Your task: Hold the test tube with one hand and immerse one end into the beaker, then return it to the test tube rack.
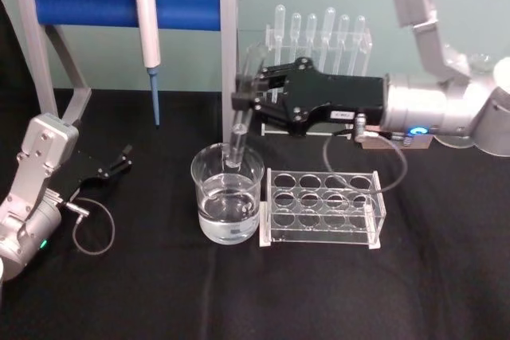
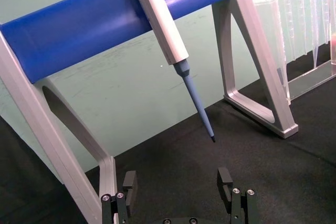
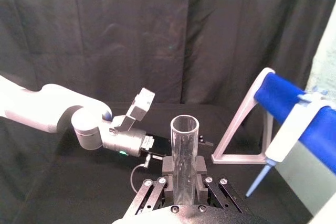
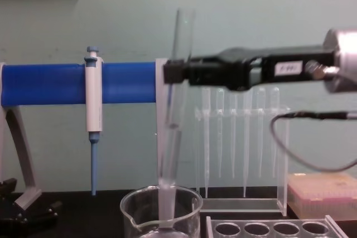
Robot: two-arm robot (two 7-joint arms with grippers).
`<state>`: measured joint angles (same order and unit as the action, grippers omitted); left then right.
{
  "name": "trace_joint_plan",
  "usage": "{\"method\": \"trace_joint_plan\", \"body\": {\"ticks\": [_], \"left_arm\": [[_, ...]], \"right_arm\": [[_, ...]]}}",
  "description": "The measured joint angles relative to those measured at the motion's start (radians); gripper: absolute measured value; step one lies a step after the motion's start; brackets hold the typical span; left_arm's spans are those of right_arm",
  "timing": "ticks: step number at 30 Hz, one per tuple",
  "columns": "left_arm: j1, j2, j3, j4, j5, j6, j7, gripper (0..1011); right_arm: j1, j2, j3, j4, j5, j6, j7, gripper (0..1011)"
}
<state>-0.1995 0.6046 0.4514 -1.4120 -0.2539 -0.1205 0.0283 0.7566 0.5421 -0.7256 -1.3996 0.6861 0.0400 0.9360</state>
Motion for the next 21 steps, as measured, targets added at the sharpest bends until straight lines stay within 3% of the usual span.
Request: {"method": "trace_joint_plan", "body": {"ticks": [9, 21], "left_arm": [[0.000, 0.000, 0.000, 0.000, 0.000, 0.000, 0.000, 1000], [0.000, 0.000, 0.000, 0.000, 0.000, 0.000, 0.000, 1000]], "right_arm": [[-0.007, -0.050, -0.043, 0.099, -0.052, -0.056, 0.012, 241], [-0.033, -0.088, -0.051, 0.186, -0.113, -0.119, 0.011, 241]]}}
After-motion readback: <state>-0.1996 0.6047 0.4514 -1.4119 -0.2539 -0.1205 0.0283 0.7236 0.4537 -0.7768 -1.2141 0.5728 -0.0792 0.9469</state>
